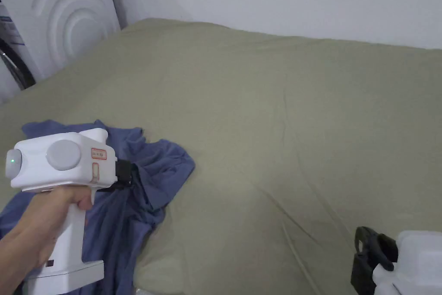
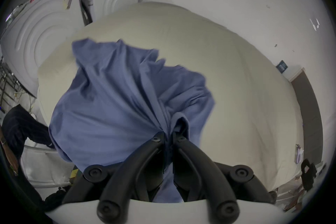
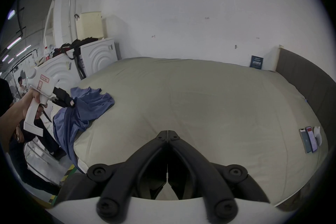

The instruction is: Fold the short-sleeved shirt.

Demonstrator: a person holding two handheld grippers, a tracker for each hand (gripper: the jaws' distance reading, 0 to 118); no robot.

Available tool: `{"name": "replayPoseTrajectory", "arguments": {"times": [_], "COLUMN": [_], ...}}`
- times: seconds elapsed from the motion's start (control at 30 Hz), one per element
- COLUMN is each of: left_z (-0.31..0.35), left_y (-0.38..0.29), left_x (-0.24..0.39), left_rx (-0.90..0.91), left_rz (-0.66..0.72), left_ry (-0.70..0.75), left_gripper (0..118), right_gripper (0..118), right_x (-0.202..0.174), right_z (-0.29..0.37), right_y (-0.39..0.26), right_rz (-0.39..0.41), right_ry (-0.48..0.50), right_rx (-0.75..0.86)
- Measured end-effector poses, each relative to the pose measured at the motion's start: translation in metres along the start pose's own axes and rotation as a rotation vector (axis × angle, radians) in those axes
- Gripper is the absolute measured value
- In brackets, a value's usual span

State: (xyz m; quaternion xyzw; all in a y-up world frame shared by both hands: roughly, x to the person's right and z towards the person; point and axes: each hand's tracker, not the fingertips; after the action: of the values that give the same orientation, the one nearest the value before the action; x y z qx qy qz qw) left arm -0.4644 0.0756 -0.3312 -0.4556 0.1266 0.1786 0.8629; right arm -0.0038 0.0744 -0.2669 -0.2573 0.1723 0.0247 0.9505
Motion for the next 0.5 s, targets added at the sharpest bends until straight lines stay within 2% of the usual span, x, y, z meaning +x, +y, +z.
{"name": "replayPoseTrajectory", "arguments": {"times": [0.1,0.17,0.33,0.5], "left_z": [0.002,-0.004,-0.021,-0.037], "left_y": [0.009,0.015,0.023,0.023], "left_x": [0.052,0.086,0.196,0.336], "left_rx": [0.018,0.021,0.015,0.008], "left_rz": [-0.106,-0.112,-0.226,-0.352], "left_ry": [-0.01,-0.069,-0.173,-0.36], "left_gripper": [5,5,5,5], "right_gripper": [0,0,0,0], "right_x": [0.022,0.036,0.076,0.122], "right_z": [0.016,0.027,0.052,0.07], "right_y": [0.001,0.001,0.0,-0.006], "right_rz": [-0.019,-0.033,-0.045,-0.083], "right_ry": [-0.038,-0.073,-0.155,-0.266], "right_rx": [0.02,0.034,0.054,0.045]}}
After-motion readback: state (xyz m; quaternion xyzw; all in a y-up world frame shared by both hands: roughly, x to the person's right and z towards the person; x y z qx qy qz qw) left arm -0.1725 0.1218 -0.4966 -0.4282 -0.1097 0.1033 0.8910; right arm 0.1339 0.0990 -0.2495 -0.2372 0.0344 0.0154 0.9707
